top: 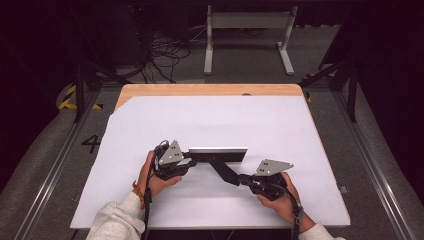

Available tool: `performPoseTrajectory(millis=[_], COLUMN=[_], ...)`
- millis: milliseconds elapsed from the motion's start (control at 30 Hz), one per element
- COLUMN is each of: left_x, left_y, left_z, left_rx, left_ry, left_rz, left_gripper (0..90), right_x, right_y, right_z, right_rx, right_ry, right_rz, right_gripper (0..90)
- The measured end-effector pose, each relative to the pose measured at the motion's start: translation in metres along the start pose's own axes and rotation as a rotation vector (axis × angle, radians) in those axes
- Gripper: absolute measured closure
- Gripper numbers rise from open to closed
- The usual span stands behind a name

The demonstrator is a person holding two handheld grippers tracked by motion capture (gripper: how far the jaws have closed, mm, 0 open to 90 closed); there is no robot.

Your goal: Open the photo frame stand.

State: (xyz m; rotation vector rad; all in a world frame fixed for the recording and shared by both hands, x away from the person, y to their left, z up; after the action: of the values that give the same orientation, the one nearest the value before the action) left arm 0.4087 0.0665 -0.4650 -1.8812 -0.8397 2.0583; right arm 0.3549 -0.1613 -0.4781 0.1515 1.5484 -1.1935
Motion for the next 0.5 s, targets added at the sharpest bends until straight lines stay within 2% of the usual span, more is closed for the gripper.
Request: performPoseTrajectory(millis=[200,367,500], left_x=[-0.002,-0.005,-0.007], left_y=[-0.002,-0.002,-0.004], left_z=[0.001,0.003,0.003], left_rx=[-0.001,0.004,0.009], left_ry=[-0.001,0.005,0.006], left_rz=[0.015,0.024,0.049], left_gripper=[68.6,68.4,67.8], right_x=[-0.003,-0.007,-0.011], right_y=[-0.005,-0.011,-0.014], right_z=[0.001,0.000,0.002], right_rx=[0.021,0.011,0.038], right_ry=[-0.020,-0.021,-0.028], right_rz=[0.029,0.050,0.070], right_gripper=[89.7,89.9,90.0])
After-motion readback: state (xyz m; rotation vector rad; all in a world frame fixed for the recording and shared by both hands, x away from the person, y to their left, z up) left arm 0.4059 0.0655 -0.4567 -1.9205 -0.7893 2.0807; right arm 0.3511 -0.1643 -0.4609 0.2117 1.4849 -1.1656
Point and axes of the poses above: each handheld gripper's, and its own axes: y roughly forward along the jaws, x roughly out of its underside, z roughly to its right, the point moved 7 cm from there along y, roughly forward along the jaws, and after that the axes turned 14 degrees about x, right-handed, at the moved point
